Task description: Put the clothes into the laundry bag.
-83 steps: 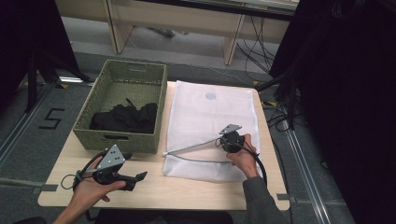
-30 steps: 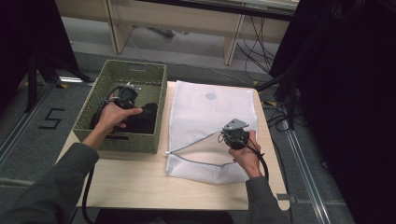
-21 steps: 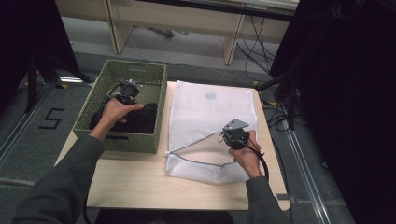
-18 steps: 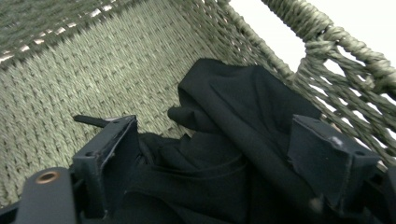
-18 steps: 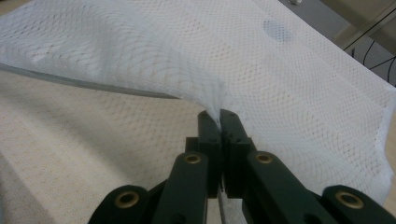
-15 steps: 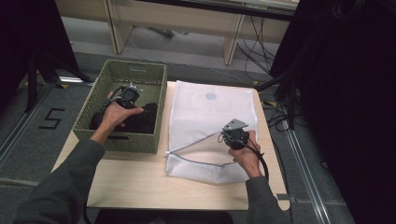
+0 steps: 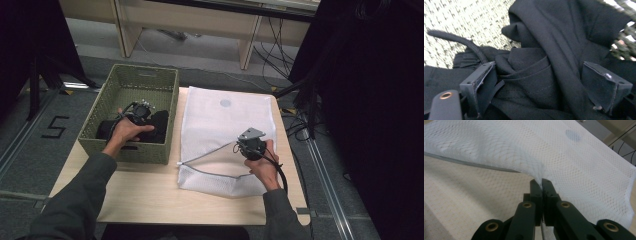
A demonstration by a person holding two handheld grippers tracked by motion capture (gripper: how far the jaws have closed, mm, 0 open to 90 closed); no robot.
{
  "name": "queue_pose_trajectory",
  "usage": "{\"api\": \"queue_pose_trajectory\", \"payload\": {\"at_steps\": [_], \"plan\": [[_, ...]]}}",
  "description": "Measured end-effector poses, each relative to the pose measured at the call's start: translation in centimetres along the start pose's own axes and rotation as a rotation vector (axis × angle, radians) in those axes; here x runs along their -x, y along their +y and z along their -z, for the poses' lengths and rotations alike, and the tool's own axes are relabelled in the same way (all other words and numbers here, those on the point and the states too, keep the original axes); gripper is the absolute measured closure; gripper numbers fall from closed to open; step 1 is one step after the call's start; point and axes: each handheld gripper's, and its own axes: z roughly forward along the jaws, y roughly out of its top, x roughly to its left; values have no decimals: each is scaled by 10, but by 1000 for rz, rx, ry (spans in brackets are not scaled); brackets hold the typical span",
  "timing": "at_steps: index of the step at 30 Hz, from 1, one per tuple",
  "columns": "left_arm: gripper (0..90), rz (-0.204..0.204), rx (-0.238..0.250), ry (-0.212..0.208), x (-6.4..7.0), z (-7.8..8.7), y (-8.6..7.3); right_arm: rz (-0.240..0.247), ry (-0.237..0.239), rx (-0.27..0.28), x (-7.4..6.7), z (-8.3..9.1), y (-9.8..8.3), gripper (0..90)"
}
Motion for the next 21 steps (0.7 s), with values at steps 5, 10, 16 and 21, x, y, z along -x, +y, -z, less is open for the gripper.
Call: {"api": "queue_pose_trajectory", "payload": {"at_steps": [5, 10, 16, 21], "plan": [[120, -34, -15, -12, 0, -3, 1, 3, -1, -2, 0, -2, 0, 890], [146, -50, -38, 29, -3, 3, 3, 15, 0, -1, 0, -1, 0, 889], [147, -36, -67, 77, -5, -4, 3, 8, -5, -2, 1, 0, 0, 889], [29, -11, -95, 54, -1, -14, 8, -1, -4, -1, 0, 0, 0, 888]]}}
